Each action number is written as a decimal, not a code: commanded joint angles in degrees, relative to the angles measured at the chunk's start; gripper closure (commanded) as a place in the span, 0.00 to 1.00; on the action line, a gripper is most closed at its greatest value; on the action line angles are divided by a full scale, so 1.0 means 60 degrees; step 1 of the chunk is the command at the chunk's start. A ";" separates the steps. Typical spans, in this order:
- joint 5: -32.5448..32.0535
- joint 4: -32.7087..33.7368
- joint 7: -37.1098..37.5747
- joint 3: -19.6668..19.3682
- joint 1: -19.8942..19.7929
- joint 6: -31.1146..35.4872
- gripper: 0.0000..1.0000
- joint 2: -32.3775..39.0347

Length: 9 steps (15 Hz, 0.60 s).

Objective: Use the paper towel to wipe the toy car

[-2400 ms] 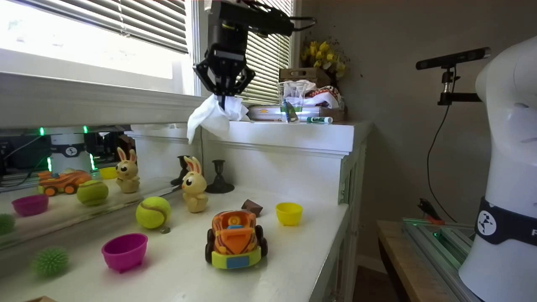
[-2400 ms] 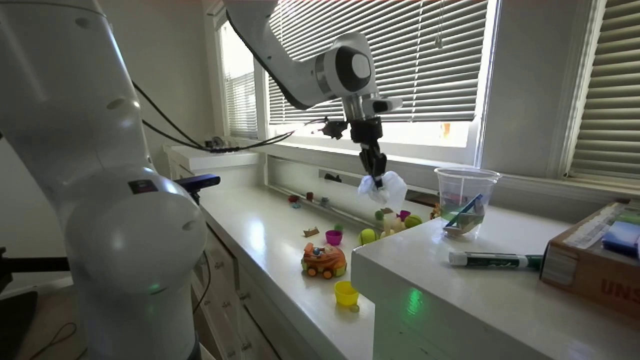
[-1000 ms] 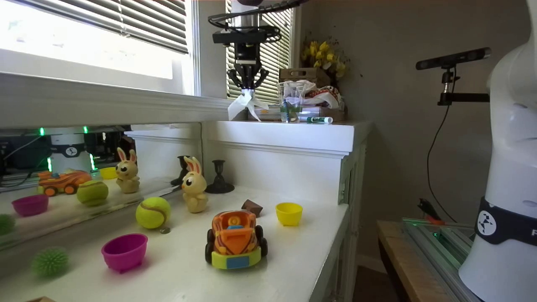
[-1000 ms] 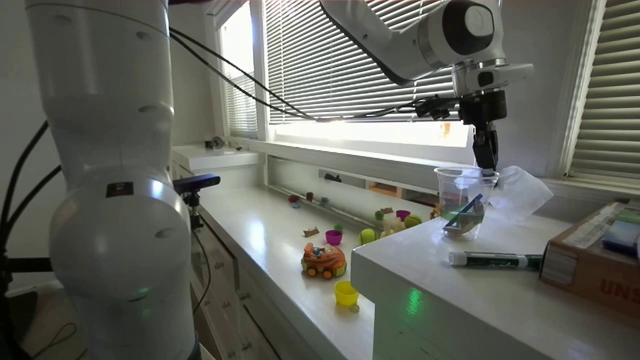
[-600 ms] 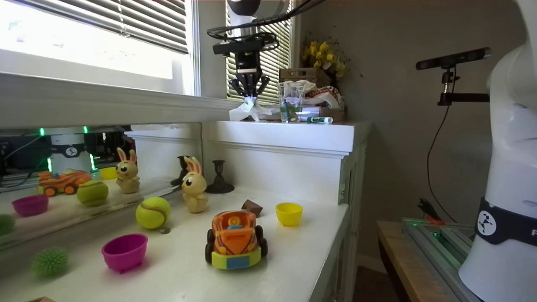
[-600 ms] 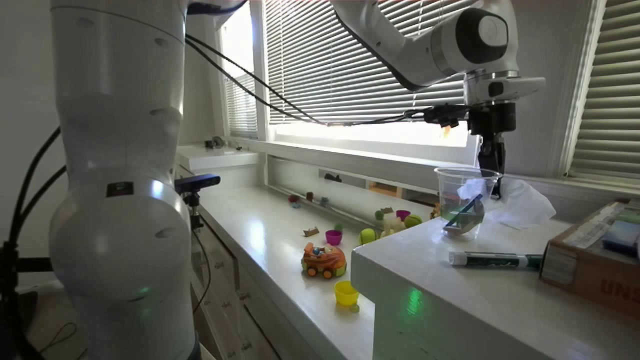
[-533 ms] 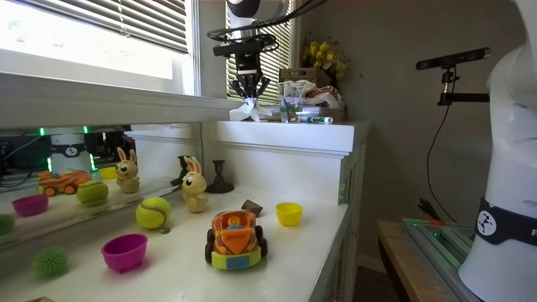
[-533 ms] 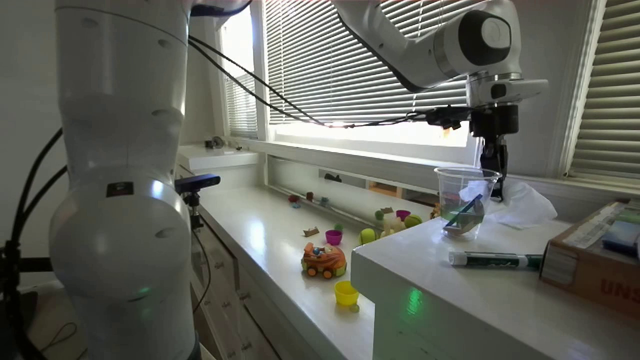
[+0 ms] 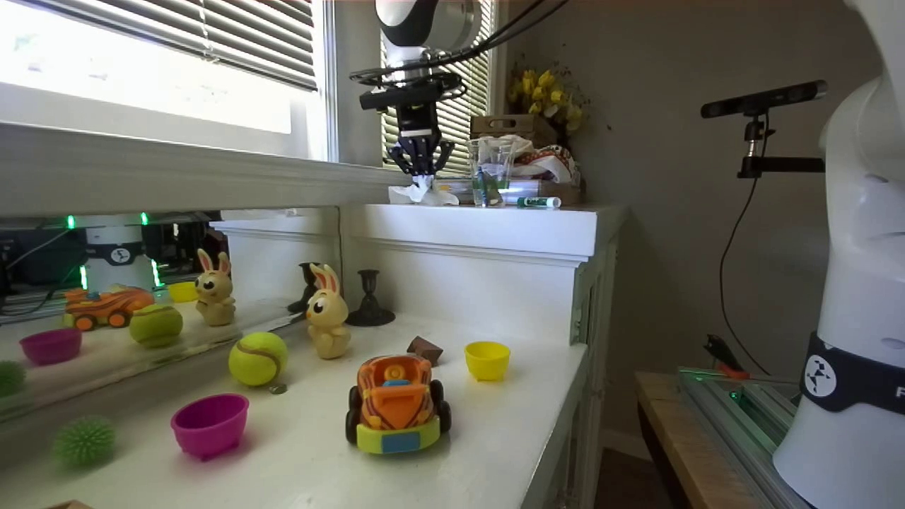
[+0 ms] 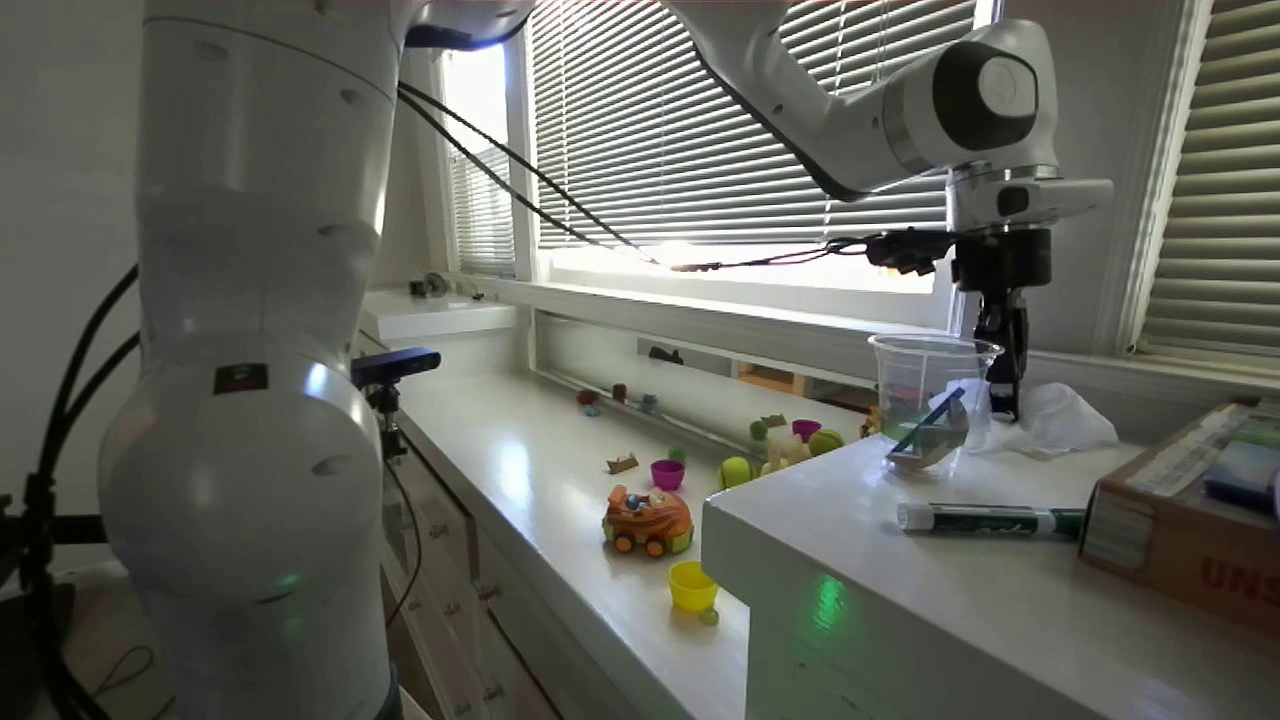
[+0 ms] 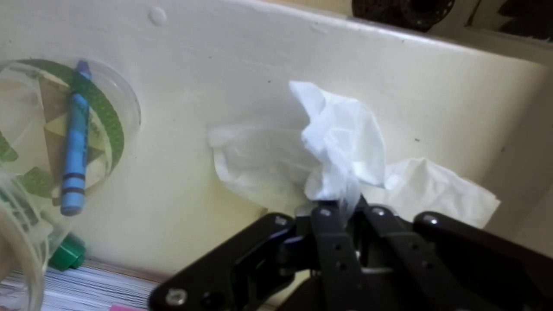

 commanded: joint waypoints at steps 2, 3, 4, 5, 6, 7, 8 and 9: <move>-0.0011 0.0035 -0.0656 0.0003 0.0182 0.0076 0.53 -0.0343; -0.0160 -0.0009 -0.0710 0.0001 0.0243 0.0094 0.45 -0.0500; -0.0231 -0.0095 -0.0891 0.0023 0.0288 0.0102 0.38 -0.0729; -0.0387 -0.0191 -0.0994 0.0038 0.0346 0.0192 0.30 -0.0944; -0.0524 -0.0315 -0.1283 0.0074 0.0402 0.0153 0.24 -0.1235; -0.0567 -0.0381 -0.1587 0.0122 0.0436 0.0124 0.16 -0.1477; -0.0459 -0.0466 -0.2201 0.0204 0.0456 -0.0117 0.10 -0.1761; -0.0194 -0.0535 -0.2812 0.0279 0.0476 -0.0342 0.04 -0.2029</move>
